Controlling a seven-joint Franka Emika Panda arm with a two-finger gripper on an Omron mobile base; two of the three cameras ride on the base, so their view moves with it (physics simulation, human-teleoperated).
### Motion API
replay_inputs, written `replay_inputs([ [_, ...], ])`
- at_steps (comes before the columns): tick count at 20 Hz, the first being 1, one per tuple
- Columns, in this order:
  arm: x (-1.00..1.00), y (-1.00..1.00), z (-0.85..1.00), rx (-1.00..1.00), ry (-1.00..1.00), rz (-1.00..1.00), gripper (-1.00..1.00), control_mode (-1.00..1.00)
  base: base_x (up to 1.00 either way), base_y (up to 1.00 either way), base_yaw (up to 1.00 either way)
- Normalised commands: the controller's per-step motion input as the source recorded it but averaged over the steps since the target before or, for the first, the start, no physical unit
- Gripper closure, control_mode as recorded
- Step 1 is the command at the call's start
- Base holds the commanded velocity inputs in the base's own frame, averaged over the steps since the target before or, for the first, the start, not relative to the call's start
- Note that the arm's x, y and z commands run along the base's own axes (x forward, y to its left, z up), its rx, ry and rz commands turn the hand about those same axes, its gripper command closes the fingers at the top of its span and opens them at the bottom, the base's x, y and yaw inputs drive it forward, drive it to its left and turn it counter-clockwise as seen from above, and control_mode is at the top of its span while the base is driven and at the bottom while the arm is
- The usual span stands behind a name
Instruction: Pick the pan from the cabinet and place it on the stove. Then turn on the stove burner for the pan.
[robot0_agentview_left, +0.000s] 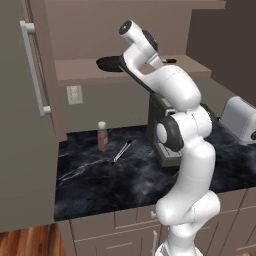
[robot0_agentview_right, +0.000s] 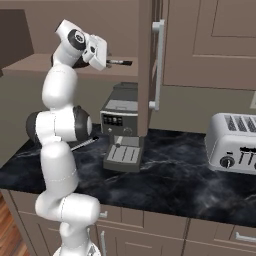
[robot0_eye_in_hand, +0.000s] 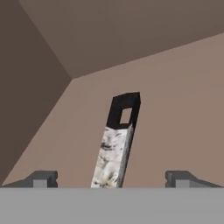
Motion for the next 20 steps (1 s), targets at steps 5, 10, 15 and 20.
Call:
replay_inputs([
  [5, 0.19, -0.06, -0.40, 0.00, 0.05, 0.00, -1.00, -1.00, 0.00, 0.00, 0.00],
  [10, 0.22, -0.07, -0.43, 0.00, 0.03, 0.00, -1.00, -1.00, 0.00, 0.00, 0.00],
  [15, 0.17, -0.15, -0.47, 0.00, 0.01, 0.00, -1.00, -1.00, 0.00, 0.00, 0.00],
  [20, 0.17, -0.19, -0.52, 0.00, 0.00, 0.00, -1.00, -1.00, 0.00, 0.00, 0.00],
])
